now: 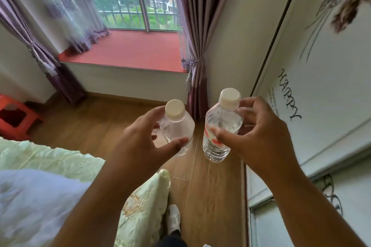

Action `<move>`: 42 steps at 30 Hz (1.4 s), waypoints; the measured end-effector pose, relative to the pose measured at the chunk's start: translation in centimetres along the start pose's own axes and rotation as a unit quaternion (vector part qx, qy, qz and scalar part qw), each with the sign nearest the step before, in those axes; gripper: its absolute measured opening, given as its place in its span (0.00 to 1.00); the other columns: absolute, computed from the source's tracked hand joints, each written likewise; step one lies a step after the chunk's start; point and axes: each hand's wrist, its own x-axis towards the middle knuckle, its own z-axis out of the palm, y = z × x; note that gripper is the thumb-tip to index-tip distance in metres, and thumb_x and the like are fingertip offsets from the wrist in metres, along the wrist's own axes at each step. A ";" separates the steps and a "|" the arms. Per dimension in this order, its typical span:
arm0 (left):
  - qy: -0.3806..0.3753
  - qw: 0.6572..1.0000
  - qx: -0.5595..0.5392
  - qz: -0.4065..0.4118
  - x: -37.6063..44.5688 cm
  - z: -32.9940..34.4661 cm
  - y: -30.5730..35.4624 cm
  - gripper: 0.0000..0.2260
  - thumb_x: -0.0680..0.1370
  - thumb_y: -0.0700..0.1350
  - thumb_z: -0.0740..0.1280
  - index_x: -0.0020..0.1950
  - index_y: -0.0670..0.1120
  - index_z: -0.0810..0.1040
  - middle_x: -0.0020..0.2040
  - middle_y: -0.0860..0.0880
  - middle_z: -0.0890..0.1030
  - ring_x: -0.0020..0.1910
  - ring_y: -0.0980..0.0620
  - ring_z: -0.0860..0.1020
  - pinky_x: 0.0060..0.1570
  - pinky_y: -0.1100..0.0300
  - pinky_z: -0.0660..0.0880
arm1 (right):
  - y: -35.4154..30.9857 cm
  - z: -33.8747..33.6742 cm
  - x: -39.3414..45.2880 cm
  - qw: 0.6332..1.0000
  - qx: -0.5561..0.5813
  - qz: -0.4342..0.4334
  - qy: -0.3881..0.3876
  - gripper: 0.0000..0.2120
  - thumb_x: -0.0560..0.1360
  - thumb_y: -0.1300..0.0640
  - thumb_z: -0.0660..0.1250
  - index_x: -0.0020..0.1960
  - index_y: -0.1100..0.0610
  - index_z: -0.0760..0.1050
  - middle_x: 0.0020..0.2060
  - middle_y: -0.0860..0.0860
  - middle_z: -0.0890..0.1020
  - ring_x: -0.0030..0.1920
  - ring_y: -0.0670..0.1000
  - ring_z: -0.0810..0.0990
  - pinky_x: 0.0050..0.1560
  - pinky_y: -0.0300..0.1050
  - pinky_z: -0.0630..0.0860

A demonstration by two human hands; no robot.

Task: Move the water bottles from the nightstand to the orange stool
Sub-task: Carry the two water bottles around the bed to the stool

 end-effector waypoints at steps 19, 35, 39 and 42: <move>-0.102 0.989 -0.097 0.041 25.5 3.7 -6.5 0.30 0.67 0.65 0.73 0.66 0.65 0.69 0.57 0.63 0.77 0.53 0.64 0.77 0.54 0.60 0.76 | 3.1 4.0 19.3 0.988 -0.100 0.092 0.079 0.31 0.61 0.36 0.79 0.58 0.40 0.68 0.48 0.32 0.78 0.46 0.31 0.79 0.41 0.27 0.75; -0.001 0.997 -0.058 -0.049 34.3 -5.3 -19.7 0.32 0.69 0.66 0.72 0.71 0.61 0.68 0.62 0.63 0.77 0.58 0.64 0.75 0.57 0.56 0.77 | -2.7 18.8 36.8 0.998 -0.030 0.019 -0.050 0.31 0.60 0.37 0.81 0.57 0.38 0.70 0.53 0.35 0.83 0.43 0.36 0.83 0.47 0.41 0.82; 0.048 0.993 -0.026 -0.103 35.3 -7.0 -22.5 0.31 0.70 0.68 0.71 0.70 0.63 0.67 0.63 0.64 0.76 0.57 0.66 0.75 0.55 0.57 0.78 | -3.6 23.0 41.3 0.993 0.006 -0.026 -0.115 0.31 0.60 0.38 0.81 0.58 0.39 0.71 0.51 0.35 0.82 0.44 0.33 0.82 0.43 0.32 0.80; 0.088 0.986 0.000 -0.145 36.8 -7.8 -23.7 0.30 0.69 0.68 0.71 0.69 0.64 0.67 0.62 0.66 0.75 0.56 0.65 0.75 0.52 0.61 0.77 | -4.2 25.9 45.3 0.985 0.040 -0.051 -0.162 0.32 0.59 0.37 0.81 0.58 0.40 0.72 0.53 0.38 0.83 0.45 0.35 0.83 0.46 0.39 0.82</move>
